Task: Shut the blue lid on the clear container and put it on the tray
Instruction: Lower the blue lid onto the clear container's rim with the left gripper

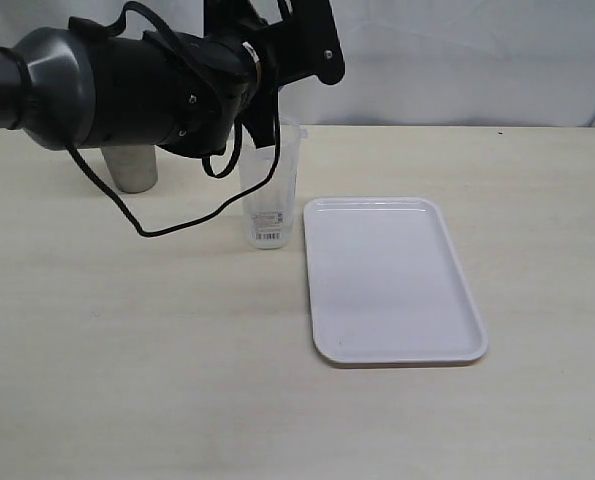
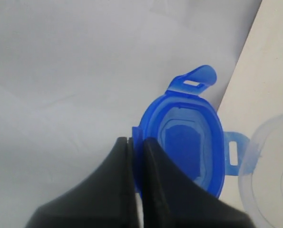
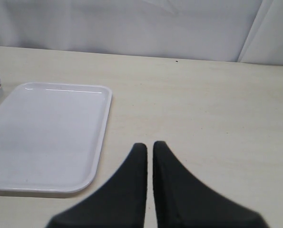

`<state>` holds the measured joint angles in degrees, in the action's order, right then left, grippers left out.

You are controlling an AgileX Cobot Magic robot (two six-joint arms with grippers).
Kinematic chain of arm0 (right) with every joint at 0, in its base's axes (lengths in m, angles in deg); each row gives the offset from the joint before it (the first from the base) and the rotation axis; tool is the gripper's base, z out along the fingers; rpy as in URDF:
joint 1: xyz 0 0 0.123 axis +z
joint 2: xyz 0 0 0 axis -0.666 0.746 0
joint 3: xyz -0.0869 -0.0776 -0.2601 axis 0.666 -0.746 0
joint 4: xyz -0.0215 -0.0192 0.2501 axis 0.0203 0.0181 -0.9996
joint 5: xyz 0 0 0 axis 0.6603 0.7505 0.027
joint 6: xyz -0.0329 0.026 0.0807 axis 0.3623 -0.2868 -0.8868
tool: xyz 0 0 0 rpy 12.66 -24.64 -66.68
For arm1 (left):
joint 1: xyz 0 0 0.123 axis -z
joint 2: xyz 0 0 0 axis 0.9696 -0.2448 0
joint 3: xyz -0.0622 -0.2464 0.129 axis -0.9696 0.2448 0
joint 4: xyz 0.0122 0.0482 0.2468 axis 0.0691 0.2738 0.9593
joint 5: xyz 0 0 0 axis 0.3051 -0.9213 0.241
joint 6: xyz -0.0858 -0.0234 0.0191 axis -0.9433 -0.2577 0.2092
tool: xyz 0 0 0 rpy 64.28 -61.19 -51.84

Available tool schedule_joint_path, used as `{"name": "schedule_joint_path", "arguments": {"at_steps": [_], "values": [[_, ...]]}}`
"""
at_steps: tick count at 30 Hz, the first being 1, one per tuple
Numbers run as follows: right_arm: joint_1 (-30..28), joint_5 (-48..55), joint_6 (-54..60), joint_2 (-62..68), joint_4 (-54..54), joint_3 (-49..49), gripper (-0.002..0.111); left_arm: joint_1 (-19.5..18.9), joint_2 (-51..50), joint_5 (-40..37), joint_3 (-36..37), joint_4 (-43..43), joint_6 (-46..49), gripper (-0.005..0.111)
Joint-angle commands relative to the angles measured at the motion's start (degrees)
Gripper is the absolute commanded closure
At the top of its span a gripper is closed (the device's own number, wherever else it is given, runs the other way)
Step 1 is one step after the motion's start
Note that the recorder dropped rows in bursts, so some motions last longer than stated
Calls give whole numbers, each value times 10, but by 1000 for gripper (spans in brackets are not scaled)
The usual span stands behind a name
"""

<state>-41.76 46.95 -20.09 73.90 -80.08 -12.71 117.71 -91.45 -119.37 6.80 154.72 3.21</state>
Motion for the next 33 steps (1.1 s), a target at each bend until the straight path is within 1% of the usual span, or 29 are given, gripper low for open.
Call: {"name": "schedule_joint_path", "arguments": {"at_steps": [1,6,13,24,33], "values": [[-4,0,0,-2,2,-2,104,5,1,-6,-4,-13,6,107],[-4,0,0,-2,2,-2,104,20,1,-12,-4,-13,32,107],[-4,0,0,-2,2,-2,104,21,1,-27,-4,-16,32,107],[-4,0,0,-2,2,-2,104,21,1,-24,-4,-42,53,107],[-4,0,0,-2,2,-2,104,37,1,-34,-4,-41,60,107]]}}
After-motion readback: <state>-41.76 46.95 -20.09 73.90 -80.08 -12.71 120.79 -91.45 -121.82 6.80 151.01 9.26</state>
